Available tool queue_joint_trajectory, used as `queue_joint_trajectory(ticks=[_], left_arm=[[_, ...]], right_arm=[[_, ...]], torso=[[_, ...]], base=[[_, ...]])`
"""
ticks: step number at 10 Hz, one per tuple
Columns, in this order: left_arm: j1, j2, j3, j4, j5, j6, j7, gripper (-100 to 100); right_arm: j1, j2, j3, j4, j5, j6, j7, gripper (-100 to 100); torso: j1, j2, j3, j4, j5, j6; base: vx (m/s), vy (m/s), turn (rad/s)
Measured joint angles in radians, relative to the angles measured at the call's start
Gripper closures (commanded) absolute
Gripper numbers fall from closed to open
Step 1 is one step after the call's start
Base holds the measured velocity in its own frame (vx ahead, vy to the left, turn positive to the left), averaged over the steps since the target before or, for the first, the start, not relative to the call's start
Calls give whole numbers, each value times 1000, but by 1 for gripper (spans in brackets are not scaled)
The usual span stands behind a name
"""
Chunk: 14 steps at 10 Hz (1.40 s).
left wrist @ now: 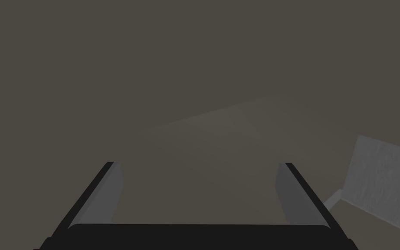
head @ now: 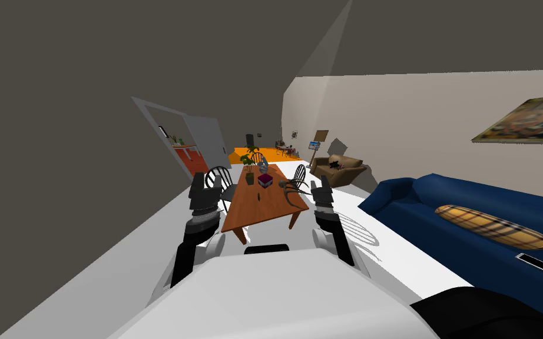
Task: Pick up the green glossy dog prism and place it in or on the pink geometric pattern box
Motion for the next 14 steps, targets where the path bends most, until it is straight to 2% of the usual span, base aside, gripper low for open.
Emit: queue_joint_trajectory(ticks=[1, 4, 5, 8, 11, 14], left_arm=[[-2, 24, 0, 6, -3, 14, 1, -100], [-22, 84, 7, 72, -13, 57, 9, -100], [-45, 95, 7, 88, -21, 94, 9, -100], [-67, 131, 6, 172, -42, 164, 13, -100], [-94, 144, 7, 236, -55, 215, 14, -100], [-127, 159, 5, 322, -75, 275, 12, -100]], right_arm=[[0, 0, 0, 0, 0, 0, 0, 0], [0, 0, 0, 0, 0, 0, 0, 0], [0, 0, 0, 0, 0, 0, 0, 0], [0, 0, 0, 0, 0, 0, 0, 0], [0, 0, 0, 0, 0, 0, 0, 0], [0, 0, 0, 0, 0, 0, 0, 0]], torso=[[-1, 1, 0, 0, 0, 0], [-3, 1, 1, 0, -1, 0], [-3, 1, 1, 0, -1, 0], [-4, 2, 1, 0, -1, 0], [-2, 1, 0, 0, -1, 0], [-3, 1, 0, 0, -1, 0]], base=[[-20, -38, -9], [-21, -47, -12], [-31, -50, -25], [-23, -54, -25], [-12, -38, -28], [-14, -53, -45]])
